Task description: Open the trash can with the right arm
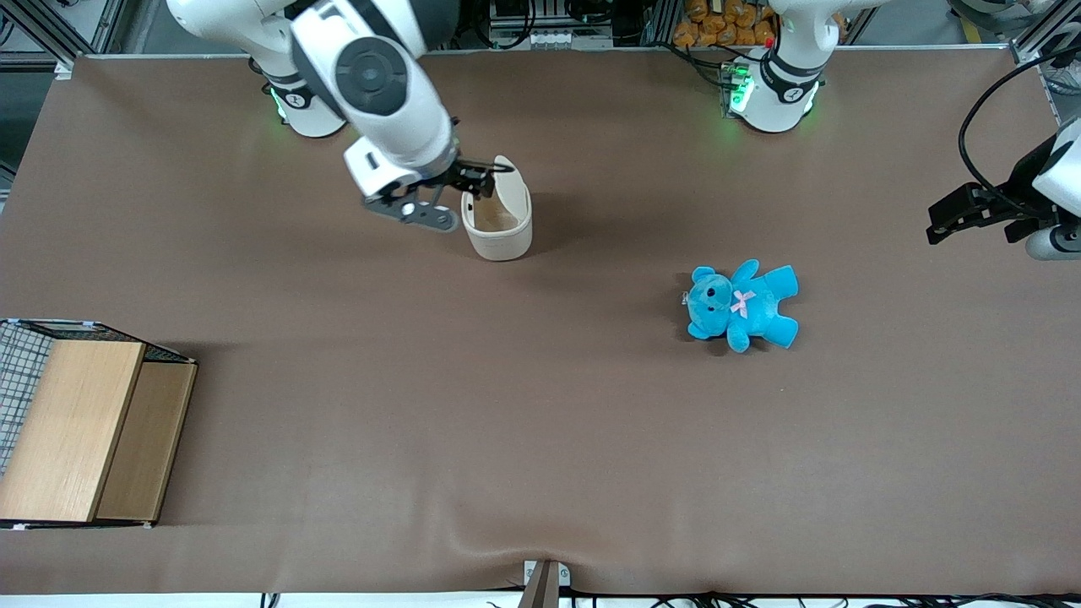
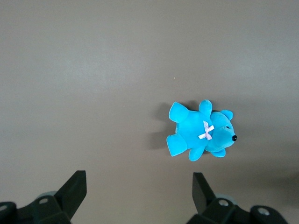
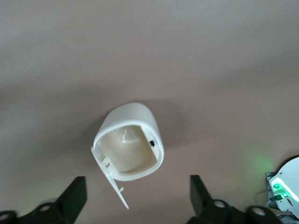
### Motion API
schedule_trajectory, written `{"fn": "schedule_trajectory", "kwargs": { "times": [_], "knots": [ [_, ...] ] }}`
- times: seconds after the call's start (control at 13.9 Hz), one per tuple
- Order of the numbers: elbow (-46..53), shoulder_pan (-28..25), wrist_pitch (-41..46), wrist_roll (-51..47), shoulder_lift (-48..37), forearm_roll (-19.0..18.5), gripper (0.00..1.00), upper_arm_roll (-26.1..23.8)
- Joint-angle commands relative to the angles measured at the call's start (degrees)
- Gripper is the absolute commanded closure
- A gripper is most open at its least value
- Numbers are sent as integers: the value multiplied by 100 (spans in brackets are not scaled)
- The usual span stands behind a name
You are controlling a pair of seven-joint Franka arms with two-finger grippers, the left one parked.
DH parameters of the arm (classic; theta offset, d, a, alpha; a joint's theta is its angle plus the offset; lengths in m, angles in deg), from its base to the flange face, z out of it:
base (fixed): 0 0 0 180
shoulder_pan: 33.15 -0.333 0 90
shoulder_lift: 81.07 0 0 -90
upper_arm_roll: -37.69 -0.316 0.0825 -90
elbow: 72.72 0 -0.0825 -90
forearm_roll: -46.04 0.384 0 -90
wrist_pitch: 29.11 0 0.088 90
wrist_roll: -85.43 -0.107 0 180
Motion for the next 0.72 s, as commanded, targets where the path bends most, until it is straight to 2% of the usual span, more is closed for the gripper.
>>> {"fn": "schedule_trajectory", "kwargs": {
  "times": [0.0,0.22,0.65],
  "knots": [
    [538,547,491,-19,92,40,0,-69],
    [838,1101,738,120,92,49,0,-69],
    [1111,2331,1275,2060,66,32,0,-61]
  ]
}}
